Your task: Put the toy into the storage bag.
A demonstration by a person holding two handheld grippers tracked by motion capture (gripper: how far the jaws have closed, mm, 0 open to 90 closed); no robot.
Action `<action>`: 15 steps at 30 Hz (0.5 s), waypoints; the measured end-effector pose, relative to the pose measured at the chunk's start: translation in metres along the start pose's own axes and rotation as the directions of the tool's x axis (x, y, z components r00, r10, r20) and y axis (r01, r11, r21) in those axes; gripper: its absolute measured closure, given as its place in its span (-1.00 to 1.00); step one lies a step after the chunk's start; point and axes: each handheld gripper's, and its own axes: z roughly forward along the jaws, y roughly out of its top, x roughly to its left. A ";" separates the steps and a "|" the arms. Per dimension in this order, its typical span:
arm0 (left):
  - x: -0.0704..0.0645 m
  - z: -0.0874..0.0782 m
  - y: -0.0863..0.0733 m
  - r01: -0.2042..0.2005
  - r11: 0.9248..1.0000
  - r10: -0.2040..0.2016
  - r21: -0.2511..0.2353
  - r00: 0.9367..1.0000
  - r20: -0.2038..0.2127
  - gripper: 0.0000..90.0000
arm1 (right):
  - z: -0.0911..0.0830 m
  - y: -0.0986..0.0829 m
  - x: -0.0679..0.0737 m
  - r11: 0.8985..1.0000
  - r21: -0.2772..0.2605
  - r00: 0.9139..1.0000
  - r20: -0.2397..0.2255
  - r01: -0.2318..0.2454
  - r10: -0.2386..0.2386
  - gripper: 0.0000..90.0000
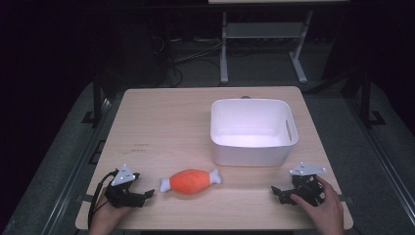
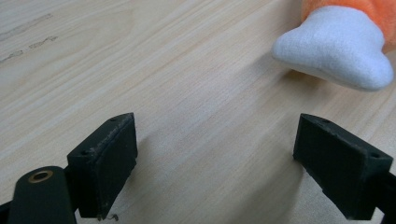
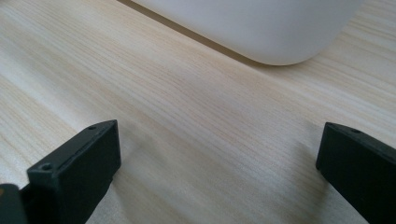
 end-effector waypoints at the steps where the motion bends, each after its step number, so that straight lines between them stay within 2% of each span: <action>1: 0.000 0.000 0.000 0.000 1.000 0.000 0.000 1.000 0.000 -0.72 | 0.000 0.000 0.000 1.000 0.000 1.000 0.000 0.000 0.000 -1.00; 11: 0.000 -0.001 0.000 0.010 1.000 -0.010 -0.005 1.000 -0.012 -0.66 | 0.000 0.000 0.000 1.000 0.000 1.000 0.000 0.001 -0.001 -1.00; 15: 0.001 -0.003 0.002 0.020 1.000 -0.020 -0.011 1.000 -0.001 -0.43 | 0.000 0.000 0.000 1.000 0.000 1.000 0.000 0.000 0.000 -1.00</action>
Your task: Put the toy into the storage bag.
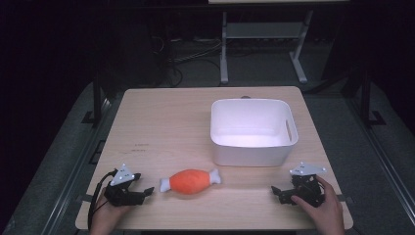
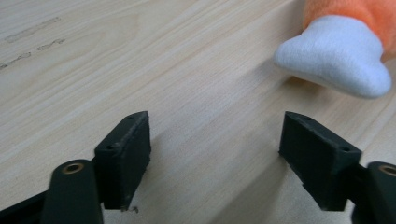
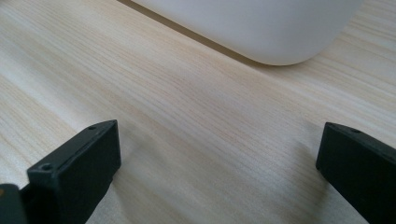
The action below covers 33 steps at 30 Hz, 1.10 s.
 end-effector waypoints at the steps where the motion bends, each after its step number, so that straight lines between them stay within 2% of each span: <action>1: 0.001 -0.001 0.001 -0.004 1.000 0.004 0.002 1.000 0.011 -0.33 | 0.000 0.000 0.000 1.000 0.000 1.000 0.000 0.000 0.000 -1.00; 4: 0.000 -0.003 0.005 0.005 1.000 -0.005 -0.001 1.000 0.028 -0.03 | 0.000 0.000 0.000 1.000 0.000 1.000 0.000 0.000 0.000 -1.00; 6: 0.000 -0.004 0.009 -0.005 1.000 0.005 0.006 0.999 0.035 0.18 | 0.000 0.000 0.000 1.000 0.000 1.000 0.000 0.000 0.000 -1.00; 12: -0.001 -0.002 0.022 -0.008 1.000 0.005 0.030 0.996 0.085 0.95 | 0.000 0.000 0.000 1.000 -0.002 1.000 0.000 0.001 -0.001 -1.00; 16: -0.002 0.002 0.033 -0.016 0.999 0.012 0.044 0.996 0.092 0.99 | 0.000 0.000 0.000 1.000 -0.001 1.000 -0.001 0.002 -0.002 -1.00; 20: -0.001 0.007 0.038 -0.016 0.999 0.012 0.047 0.995 0.097 0.99 | 0.000 0.000 0.000 1.000 -0.001 1.000 -0.001 0.001 -0.001 -1.00; 27: 0.007 0.016 0.050 -0.016 0.999 0.013 0.028 0.995 0.100 0.99 | 0.000 0.000 0.000 1.000 -0.001 1.000 -0.001 0.001 -0.001 -1.00; 31: 0.009 0.023 0.056 -0.011 1.000 0.008 0.020 0.993 0.118 0.99 | 0.000 0.000 0.000 1.000 -0.002 1.000 -0.001 0.001 -0.001 -1.00; 33: 0.009 0.026 0.059 -0.026 0.999 0.023 0.024 0.993 0.113 0.99 | 0.000 0.000 0.000 1.000 -0.001 1.000 -0.001 0.001 -0.001 -1.00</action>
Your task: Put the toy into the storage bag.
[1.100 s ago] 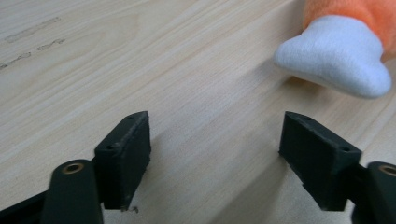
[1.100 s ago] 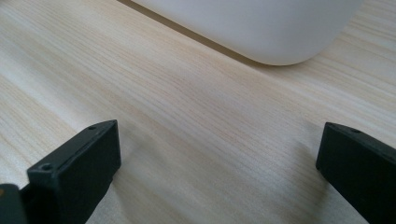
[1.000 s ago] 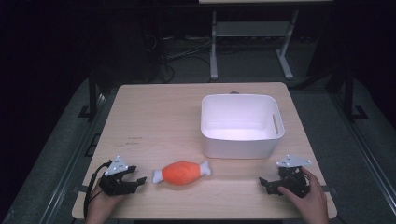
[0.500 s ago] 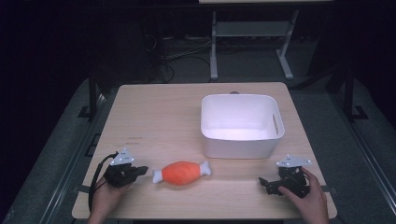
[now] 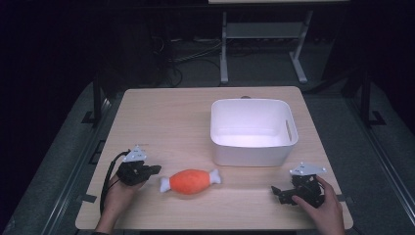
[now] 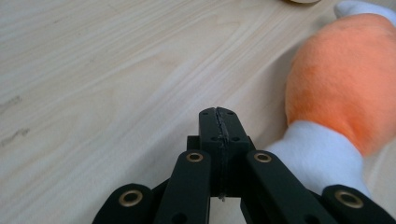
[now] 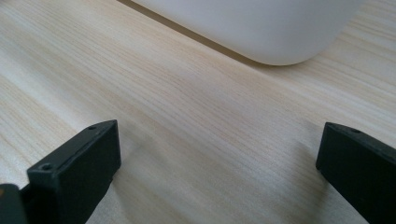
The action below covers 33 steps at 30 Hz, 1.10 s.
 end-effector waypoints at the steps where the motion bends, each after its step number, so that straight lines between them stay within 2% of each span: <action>1: 0.000 0.001 0.002 -0.001 1.000 0.001 -0.004 1.000 0.003 0.99 | 0.000 0.000 0.000 1.000 0.000 1.000 0.000 0.000 0.000 -1.00; 5: 0.000 0.007 0.007 -0.005 1.000 0.005 -0.009 1.000 0.010 0.99 | 0.000 0.000 0.000 1.000 0.000 1.000 0.000 0.000 0.000 -1.00; 9: -0.001 0.017 0.010 -0.023 1.000 0.023 0.010 1.000 0.021 0.99 | 0.000 0.000 0.000 1.000 0.000 1.000 0.000 0.000 0.000 -1.00; 10: -0.004 0.021 0.011 -0.038 0.999 0.037 0.028 0.999 0.029 0.99 | 0.000 0.000 0.000 1.000 0.000 1.000 0.000 0.000 0.000 -1.00; 13: -0.008 0.023 0.011 -0.046 0.998 0.045 0.039 0.998 0.037 0.99 | 0.000 0.000 0.000 1.000 0.000 1.000 0.000 0.000 0.000 -1.00; 20: -0.016 0.021 0.010 -0.060 0.997 0.059 0.041 0.997 0.041 0.99 | 0.000 0.000 0.000 1.000 0.000 1.000 0.000 0.000 0.000 -1.00; 26: -0.022 0.015 0.001 -0.069 0.996 0.066 0.065 0.997 0.046 0.99 | 0.000 0.000 0.000 1.000 0.000 1.000 0.000 0.000 0.000 -1.00; 33: -0.028 0.009 -0.006 -0.050 0.996 0.046 0.069 0.997 0.066 0.99 | 0.000 0.000 0.000 1.000 0.000 1.000 0.000 0.000 0.000 -1.00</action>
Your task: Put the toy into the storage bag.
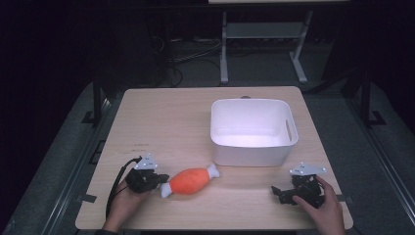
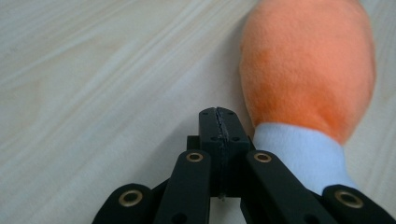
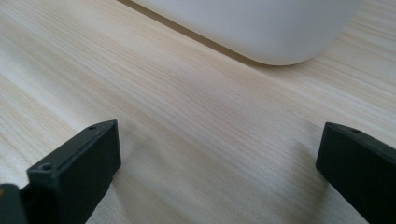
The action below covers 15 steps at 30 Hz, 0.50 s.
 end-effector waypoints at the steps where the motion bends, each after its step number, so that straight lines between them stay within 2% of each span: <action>1: -0.002 -0.003 -0.002 0.011 1.000 -0.011 -0.011 1.000 0.000 0.99 | 0.000 0.000 0.000 1.000 0.000 1.000 0.000 0.000 0.000 -1.00; 4: -0.005 -0.006 -0.004 0.018 1.000 -0.018 -0.024 1.000 0.003 0.99 | 0.000 0.000 0.000 1.000 0.000 1.000 0.000 0.000 0.000 -1.00; 9: -0.010 -0.007 -0.008 0.030 0.999 -0.030 -0.018 0.999 0.011 0.99 | 0.000 0.000 0.000 1.000 0.000 1.000 0.000 0.000 0.000 -1.00; 15: -0.017 -0.011 -0.015 0.061 0.998 -0.060 -0.026 0.998 0.031 0.99 | 0.000 0.000 0.000 1.000 0.001 1.000 0.000 -0.002 0.002 -1.00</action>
